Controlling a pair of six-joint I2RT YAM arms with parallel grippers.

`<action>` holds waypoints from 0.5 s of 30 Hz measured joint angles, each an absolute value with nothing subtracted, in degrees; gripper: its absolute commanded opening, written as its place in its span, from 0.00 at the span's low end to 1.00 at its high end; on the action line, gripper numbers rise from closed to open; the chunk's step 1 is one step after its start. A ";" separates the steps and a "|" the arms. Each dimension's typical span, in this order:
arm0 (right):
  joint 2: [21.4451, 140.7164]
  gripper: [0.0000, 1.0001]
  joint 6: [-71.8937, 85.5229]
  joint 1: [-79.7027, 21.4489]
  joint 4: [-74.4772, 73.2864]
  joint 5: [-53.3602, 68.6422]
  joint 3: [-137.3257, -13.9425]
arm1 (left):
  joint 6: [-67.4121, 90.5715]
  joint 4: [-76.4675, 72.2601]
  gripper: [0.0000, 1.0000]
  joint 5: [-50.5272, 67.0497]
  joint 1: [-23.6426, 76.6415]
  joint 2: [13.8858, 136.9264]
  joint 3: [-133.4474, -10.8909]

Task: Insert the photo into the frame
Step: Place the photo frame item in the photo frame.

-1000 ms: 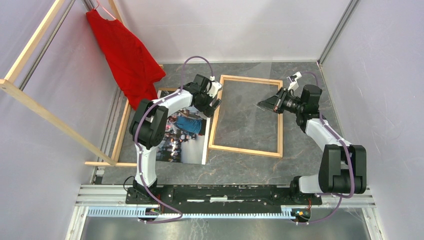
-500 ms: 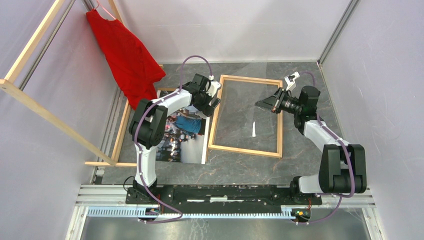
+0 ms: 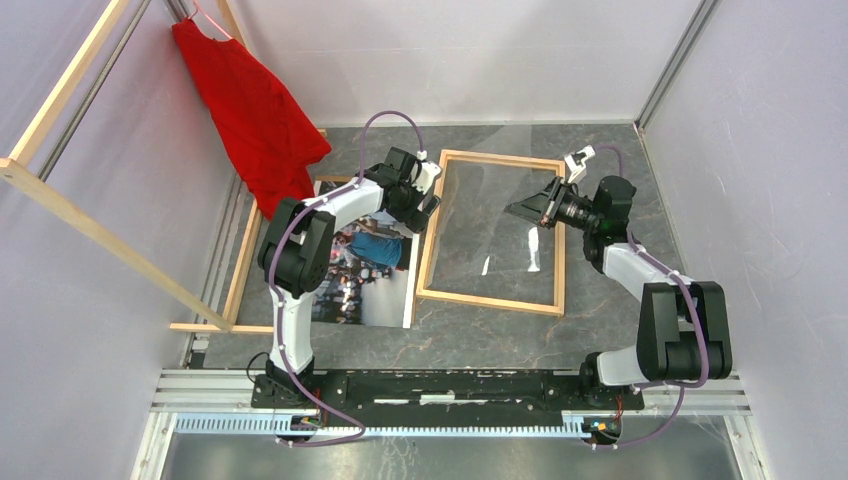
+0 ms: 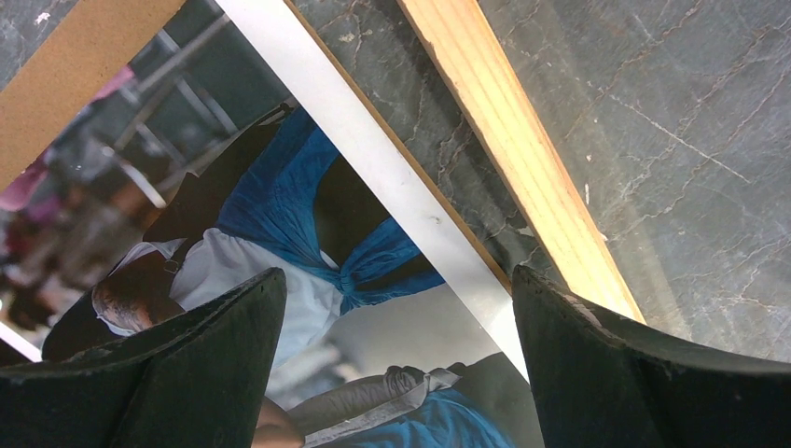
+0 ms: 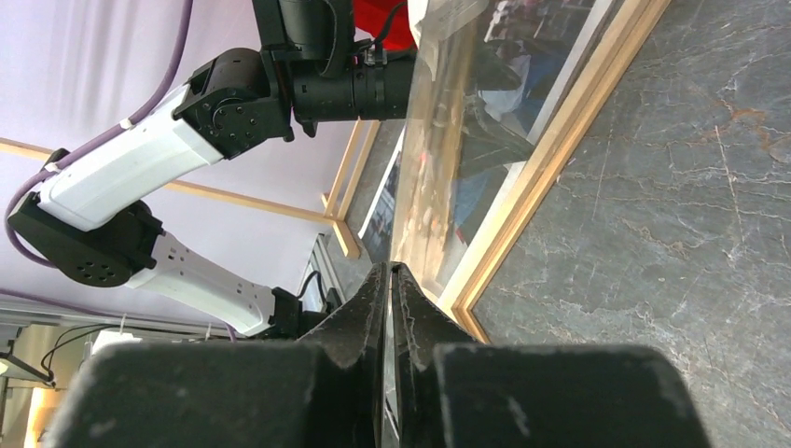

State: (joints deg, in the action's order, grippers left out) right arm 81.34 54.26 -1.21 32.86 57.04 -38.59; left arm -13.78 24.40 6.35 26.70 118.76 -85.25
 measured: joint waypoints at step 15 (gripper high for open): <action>86.13 0.12 54.72 -1.52 36.29 59.13 -39.16 | -13.72 24.40 0.96 6.11 26.70 118.78 -85.25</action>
